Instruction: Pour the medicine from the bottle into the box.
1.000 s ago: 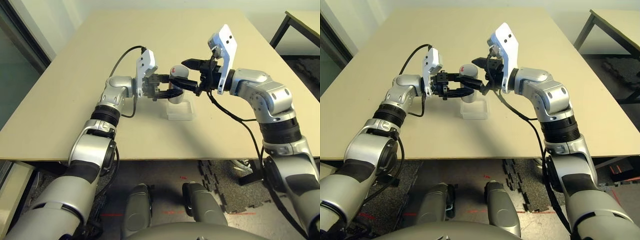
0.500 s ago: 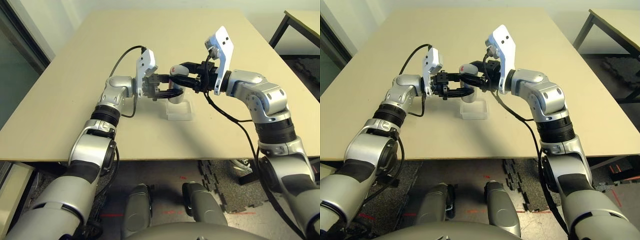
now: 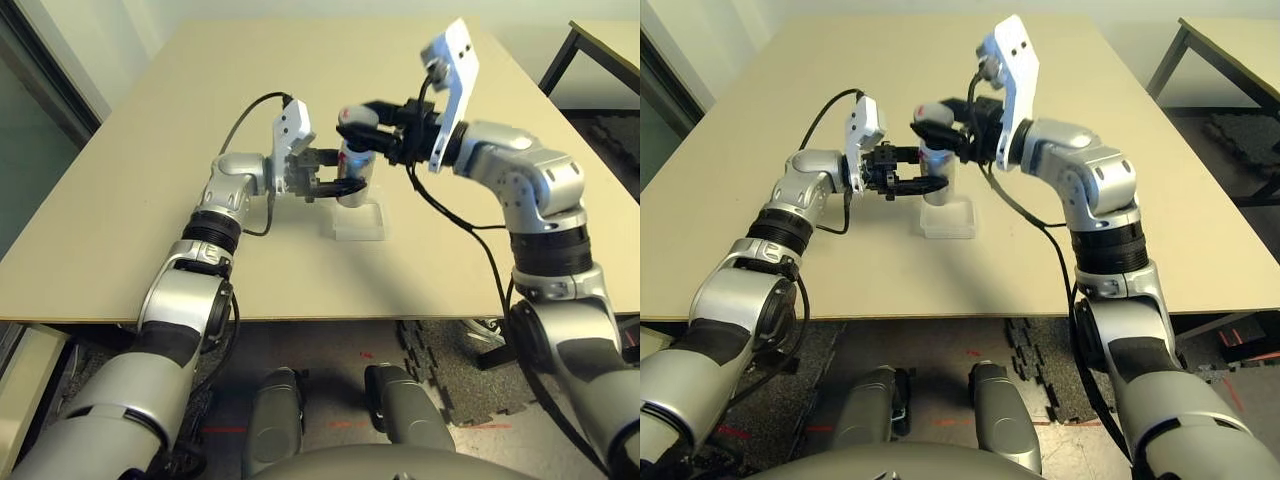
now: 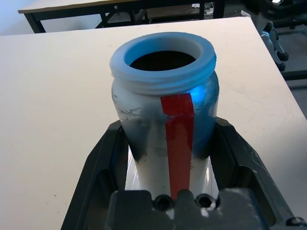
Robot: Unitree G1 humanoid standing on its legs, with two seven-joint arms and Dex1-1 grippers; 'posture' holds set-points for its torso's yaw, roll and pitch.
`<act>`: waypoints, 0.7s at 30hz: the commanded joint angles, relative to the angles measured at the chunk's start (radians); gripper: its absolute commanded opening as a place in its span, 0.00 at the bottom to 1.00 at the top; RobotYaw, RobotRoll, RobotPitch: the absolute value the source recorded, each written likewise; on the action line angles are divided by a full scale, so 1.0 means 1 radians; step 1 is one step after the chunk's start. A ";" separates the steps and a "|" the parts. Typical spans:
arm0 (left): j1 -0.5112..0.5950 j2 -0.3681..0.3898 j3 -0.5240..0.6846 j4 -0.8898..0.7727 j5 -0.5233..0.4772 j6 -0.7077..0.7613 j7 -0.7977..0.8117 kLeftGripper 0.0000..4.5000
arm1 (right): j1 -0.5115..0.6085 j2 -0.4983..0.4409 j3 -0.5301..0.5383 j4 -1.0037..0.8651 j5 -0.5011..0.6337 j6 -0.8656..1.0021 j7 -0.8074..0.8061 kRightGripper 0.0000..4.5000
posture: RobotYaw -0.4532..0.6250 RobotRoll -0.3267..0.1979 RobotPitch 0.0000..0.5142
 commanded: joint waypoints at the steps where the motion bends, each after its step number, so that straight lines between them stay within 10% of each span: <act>1: -0.002 -0.002 -0.003 0.008 0.016 -0.008 0.023 0.59 | 0.001 0.005 -0.019 0.002 0.008 -0.008 -0.014 0.57 | 0.25 0.62 0.16; 21: 0.025 -0.003 0.158 0.169 0.037 -0.182 0.667 0.59 | 0.081 0.076 -0.090 0.479 -0.223 -0.447 -0.322 0.57 | 0.29 0.62 0.13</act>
